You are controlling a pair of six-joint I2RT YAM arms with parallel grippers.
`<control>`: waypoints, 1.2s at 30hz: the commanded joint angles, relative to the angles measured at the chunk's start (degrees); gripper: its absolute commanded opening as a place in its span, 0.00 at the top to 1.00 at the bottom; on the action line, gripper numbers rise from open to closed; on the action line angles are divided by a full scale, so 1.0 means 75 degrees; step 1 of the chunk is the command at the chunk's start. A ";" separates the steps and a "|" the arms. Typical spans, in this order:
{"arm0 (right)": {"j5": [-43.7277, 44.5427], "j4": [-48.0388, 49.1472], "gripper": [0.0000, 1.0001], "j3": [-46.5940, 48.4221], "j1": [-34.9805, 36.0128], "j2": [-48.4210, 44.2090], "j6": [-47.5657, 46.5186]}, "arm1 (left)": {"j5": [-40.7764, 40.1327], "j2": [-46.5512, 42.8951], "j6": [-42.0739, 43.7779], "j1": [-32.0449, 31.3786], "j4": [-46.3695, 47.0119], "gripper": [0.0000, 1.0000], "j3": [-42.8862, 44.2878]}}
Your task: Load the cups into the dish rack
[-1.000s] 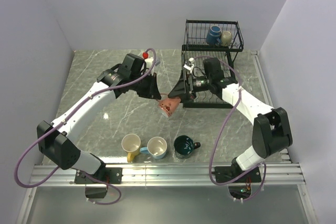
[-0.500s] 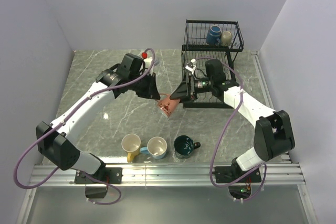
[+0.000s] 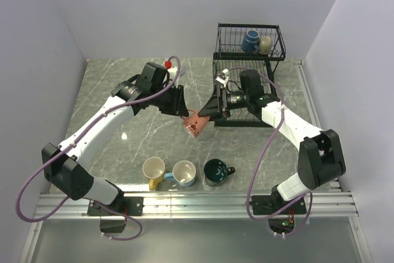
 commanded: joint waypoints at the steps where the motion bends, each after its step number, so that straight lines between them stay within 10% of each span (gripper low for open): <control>1: -0.0495 0.0435 1.00 0.0406 0.0228 -0.0242 -0.0006 | 0.0294 -0.0066 -0.0249 -0.0007 0.0468 0.65 0.0156; 14: -0.0061 -0.0502 1.00 0.0617 0.0065 -0.0114 -0.0720 | 0.0259 -0.0277 -0.0249 0.0098 0.0456 0.31 0.0050; 15: -0.0026 -0.0572 1.00 0.0605 0.0029 -0.0090 -0.0779 | 0.0282 -0.0312 -0.0237 0.0087 0.0479 0.17 0.0039; 27: 0.0384 -0.1029 1.00 0.0804 -0.0732 0.0016 -0.1165 | 0.0248 -0.0394 -0.0331 0.0204 0.0503 0.14 0.0179; 36: 0.2150 -0.4718 1.00 0.4187 -0.1014 0.0589 -0.3286 | -0.1018 -0.0465 -0.0506 0.0508 0.0175 0.11 0.0308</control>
